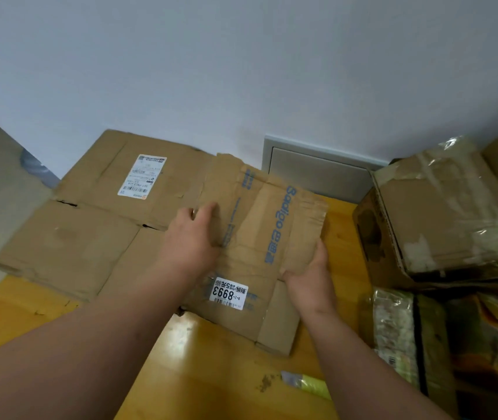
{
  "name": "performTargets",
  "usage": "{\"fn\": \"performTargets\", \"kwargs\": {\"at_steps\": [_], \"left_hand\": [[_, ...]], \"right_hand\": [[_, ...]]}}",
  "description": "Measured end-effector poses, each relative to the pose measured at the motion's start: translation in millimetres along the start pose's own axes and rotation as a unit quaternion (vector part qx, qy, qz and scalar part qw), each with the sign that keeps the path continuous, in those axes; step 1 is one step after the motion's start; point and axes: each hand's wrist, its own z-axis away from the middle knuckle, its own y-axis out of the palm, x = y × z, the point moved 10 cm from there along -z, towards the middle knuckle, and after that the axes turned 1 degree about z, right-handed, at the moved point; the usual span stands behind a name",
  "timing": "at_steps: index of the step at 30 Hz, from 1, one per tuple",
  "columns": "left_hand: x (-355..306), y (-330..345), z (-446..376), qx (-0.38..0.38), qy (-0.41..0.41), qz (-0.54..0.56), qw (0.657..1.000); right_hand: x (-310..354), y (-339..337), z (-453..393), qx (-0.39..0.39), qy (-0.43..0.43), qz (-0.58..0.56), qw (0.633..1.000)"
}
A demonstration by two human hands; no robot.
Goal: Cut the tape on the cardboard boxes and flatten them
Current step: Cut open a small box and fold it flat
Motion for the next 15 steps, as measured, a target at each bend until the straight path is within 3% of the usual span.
{"fn": "performTargets", "kwargs": {"at_steps": [4,15], "left_hand": [[24.3,-41.0,-12.8,-0.03,0.007,-0.026,0.999],[163.1,-147.7,-71.2,-0.081,-0.029,-0.035,0.996]], "right_hand": [[47.4,23.2,6.5,0.012,-0.073,-0.03,0.997],[166.6,164.5,24.0,0.068,-0.177,0.052,0.98]]}}
